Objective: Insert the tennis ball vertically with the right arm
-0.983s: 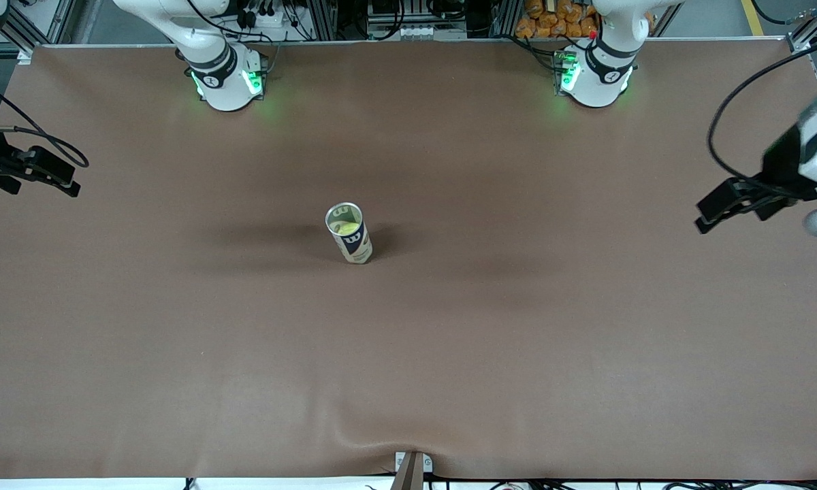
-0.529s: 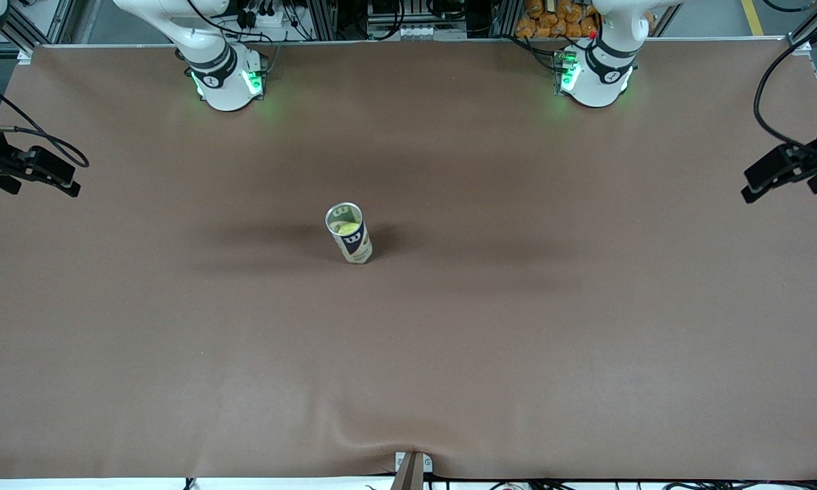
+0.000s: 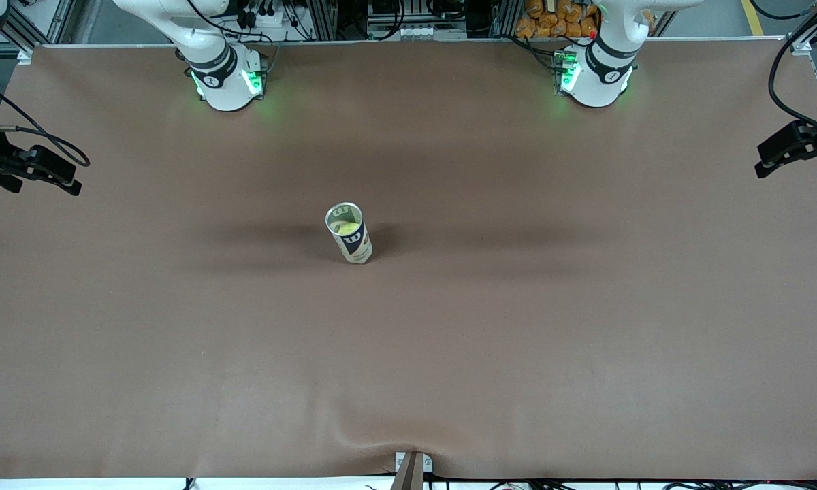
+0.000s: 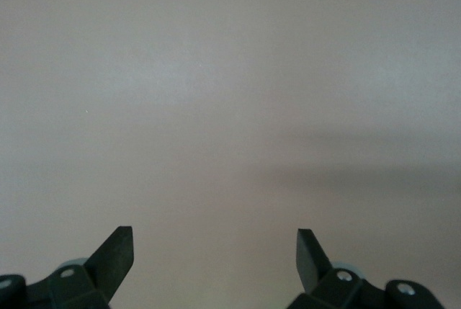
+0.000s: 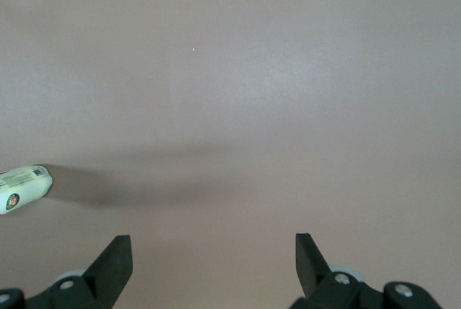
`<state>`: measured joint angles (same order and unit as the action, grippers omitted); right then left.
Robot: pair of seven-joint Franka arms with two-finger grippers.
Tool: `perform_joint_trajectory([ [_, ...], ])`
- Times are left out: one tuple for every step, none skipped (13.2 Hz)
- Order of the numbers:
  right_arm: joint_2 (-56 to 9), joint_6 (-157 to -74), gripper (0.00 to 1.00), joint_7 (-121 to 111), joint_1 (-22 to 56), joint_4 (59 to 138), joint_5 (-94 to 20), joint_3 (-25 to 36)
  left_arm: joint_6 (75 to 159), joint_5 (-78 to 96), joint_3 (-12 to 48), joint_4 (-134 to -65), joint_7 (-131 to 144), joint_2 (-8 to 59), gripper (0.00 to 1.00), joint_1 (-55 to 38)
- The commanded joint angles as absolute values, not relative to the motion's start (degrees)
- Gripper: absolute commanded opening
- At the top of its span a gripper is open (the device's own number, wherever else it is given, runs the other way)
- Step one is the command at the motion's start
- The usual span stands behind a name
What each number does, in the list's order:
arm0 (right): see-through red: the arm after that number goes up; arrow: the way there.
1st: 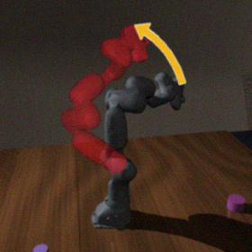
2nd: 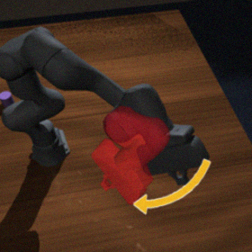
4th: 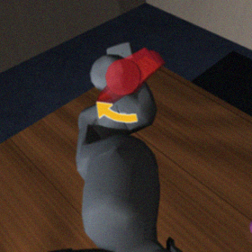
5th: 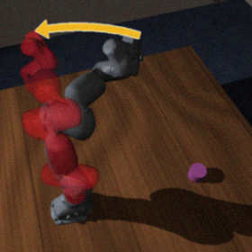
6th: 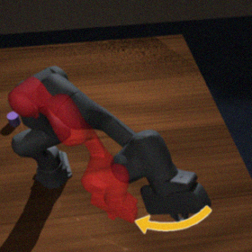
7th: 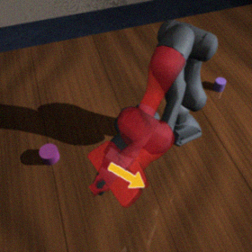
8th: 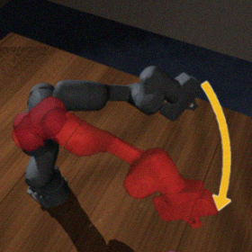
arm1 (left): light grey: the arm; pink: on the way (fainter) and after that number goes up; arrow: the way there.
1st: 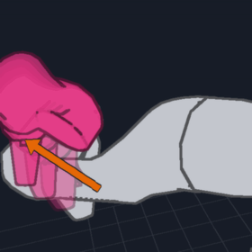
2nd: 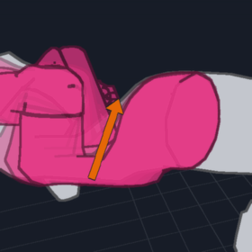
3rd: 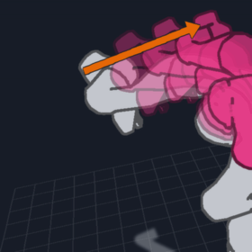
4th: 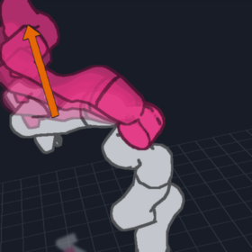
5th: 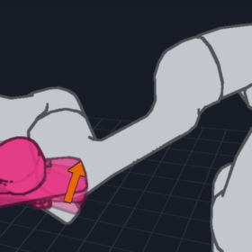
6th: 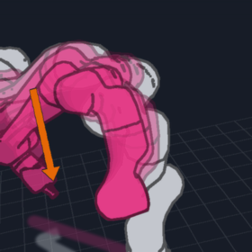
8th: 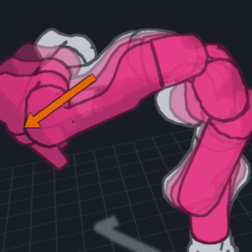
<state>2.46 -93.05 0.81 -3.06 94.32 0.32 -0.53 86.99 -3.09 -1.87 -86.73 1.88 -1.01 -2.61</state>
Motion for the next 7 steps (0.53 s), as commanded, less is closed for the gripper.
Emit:
perform_joint_trajectory([
  [3.7,-92.9,1.0,0.2,-4.0,95.4,0.6,-1.1,87.8,-1.9,-1.9,-92.0,1.7,-5.2,1.0,-3.3],
  [3.8,-93.0,1.0,0.2,-4.0,95.4,0.6,-1.2,87.8,-1.9,-1.2,-92.8,1.7,-5.8,1.0,-3.3],
  [3.9,-93.0,1.0,0.2,-4.0,95.4,0.6,-1.1,87.8,-1.9,-0.9,-93.7,1.8,-6.3,1.0,-3.3],
  [3.9,-93.0,1.0,0.2,-4.0,95.4,0.6,-1.1,87.8,-1.8,0.2,-94.0,1.9,-6.8,1.0,-3.3],
  [3.8,-93.0,1.0,0.2,-4.0,95.4,0.6,-1.1,87.6,-1.8,1.1,-94.0,2.0,-6.9,1.0,-3.0],
  [3.8,-93.0,1.0,0.1,-4.0,95.4,0.6,-1.1,87.5,-1.8,1.4,-94.0,2.0,-6.9,1.0,-2.9],
  [3.9,-93.0,1.0,0.1,-4.0,95.4,0.7,-1.1,87.4,-1.2,1.4,-93.9,1.8,-6.9,1.0,-2.9],
])
